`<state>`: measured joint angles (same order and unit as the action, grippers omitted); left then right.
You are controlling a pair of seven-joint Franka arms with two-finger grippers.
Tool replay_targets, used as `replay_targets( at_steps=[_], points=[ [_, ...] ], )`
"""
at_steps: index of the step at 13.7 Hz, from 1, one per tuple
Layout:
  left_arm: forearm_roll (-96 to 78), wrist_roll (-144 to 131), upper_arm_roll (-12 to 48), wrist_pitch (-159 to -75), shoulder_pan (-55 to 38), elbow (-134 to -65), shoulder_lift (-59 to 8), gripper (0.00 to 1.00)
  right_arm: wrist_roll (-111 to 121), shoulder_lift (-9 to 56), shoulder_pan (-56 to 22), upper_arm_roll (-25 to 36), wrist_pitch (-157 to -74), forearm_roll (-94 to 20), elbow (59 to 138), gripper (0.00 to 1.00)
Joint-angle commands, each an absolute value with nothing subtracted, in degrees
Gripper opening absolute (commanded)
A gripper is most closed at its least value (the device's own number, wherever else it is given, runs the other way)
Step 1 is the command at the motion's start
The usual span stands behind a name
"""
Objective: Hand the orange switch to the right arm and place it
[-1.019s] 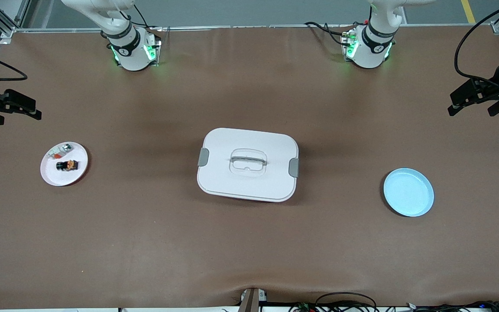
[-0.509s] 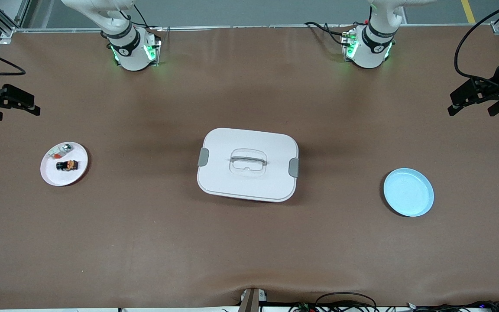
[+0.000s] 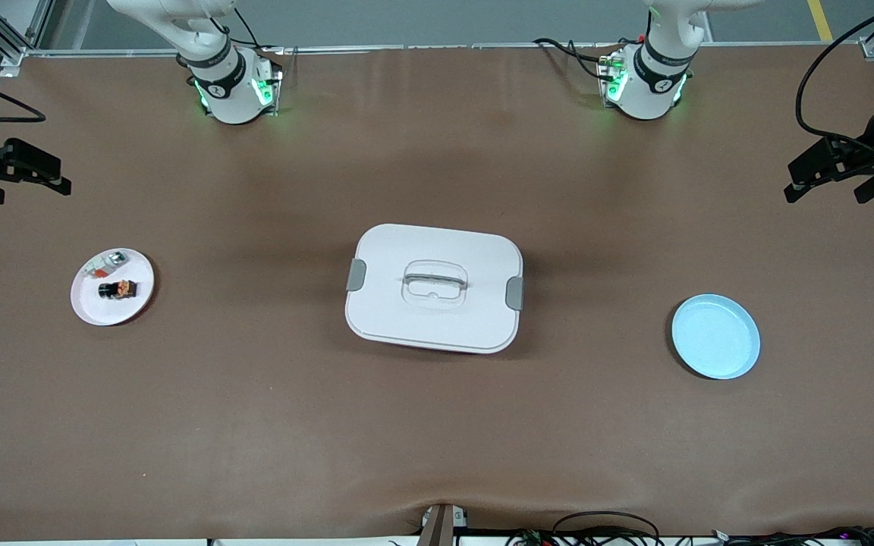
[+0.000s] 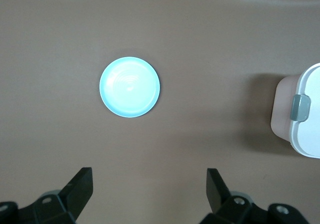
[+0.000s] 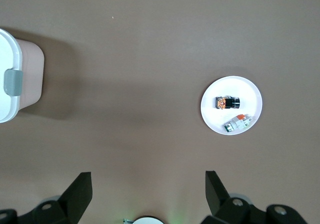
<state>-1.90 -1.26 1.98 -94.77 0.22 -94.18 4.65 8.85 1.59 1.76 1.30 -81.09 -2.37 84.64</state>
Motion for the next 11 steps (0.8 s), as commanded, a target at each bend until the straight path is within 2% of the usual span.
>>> replay_targets(
  at_steps=[1,4,11],
  points=[
    [-1.76,-1.49,2.29,-93.25,0.35,-93.16,4.83,1.00,7.82,0.36,1.50,1.49,-80.07,-1.32,84.46,1.00],
    [-1.67,-1.32,2.29,-93.08,0.44,-93.16,4.83,1.00,4.41,-0.97,-1.22,2.37,-80.42,-1.05,84.55,1.00],
    [-1.67,-0.88,2.20,-92.81,0.53,-93.16,4.75,1.00,2.72,-3.16,-0.88,2.46,-79.19,-1.93,85.25,1.00]
  ],
)
